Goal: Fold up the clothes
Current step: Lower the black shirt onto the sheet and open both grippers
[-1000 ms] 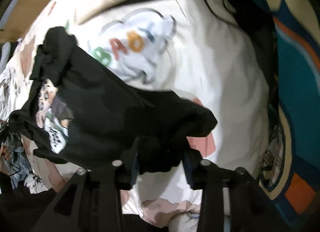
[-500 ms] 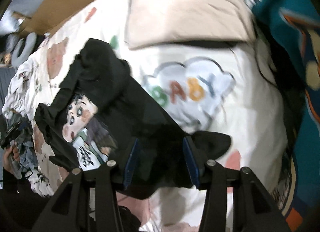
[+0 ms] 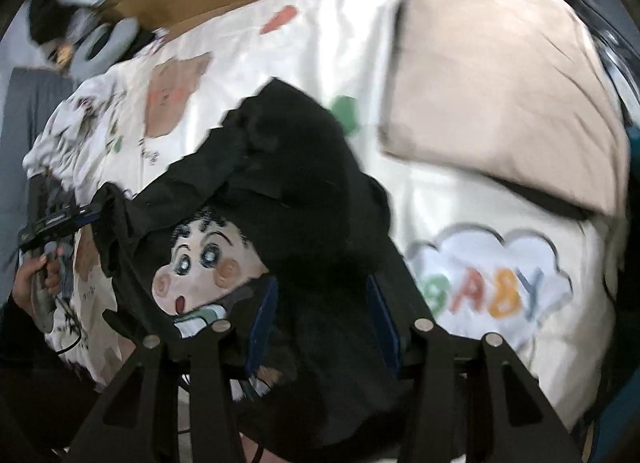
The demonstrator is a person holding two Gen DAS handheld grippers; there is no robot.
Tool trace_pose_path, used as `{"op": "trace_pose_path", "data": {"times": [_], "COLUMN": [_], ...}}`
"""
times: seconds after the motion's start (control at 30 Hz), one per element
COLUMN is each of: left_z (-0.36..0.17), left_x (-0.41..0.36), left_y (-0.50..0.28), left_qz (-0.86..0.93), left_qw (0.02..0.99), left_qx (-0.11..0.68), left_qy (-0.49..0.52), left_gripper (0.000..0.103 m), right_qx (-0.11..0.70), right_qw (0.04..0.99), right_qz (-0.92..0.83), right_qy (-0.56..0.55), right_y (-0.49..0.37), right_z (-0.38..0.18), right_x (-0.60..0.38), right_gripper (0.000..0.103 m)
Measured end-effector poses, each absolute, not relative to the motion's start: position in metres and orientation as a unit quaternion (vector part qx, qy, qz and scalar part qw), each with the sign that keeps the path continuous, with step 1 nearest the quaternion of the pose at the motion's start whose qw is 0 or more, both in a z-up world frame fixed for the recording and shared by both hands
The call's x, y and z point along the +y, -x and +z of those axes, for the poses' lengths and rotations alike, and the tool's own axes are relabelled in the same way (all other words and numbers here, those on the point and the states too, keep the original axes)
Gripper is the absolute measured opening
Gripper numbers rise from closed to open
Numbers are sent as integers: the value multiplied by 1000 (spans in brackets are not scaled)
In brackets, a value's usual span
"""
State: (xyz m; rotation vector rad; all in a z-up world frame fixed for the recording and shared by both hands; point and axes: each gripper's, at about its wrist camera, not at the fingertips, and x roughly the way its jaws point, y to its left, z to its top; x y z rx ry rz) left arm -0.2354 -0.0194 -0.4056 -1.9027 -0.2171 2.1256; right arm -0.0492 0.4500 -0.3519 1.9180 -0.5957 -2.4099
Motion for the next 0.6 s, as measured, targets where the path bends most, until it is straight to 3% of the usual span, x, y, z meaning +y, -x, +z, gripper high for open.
{"op": "trace_pose_path", "data": {"times": [0.07, 0.4, 0.6], "left_z": [-415, -437, -441], "left_x": [-18, -21, -24], "left_y": [234, 240, 238], "left_qz": [733, 736, 743], "left_qw": [135, 119, 114], "left_qx": [-71, -78, -79], "left_qy": [662, 661, 655], "left_gripper": [57, 57, 56], "right_qx": [-166, -89, -59], "right_qw": [16, 57, 58], "right_qz": [-773, -770, -754], "right_qy": [-611, -629, -652], "right_y": [59, 85, 80], "right_z": [-353, -382, -408], "right_x": [439, 405, 397], "right_gripper": [56, 57, 62]}}
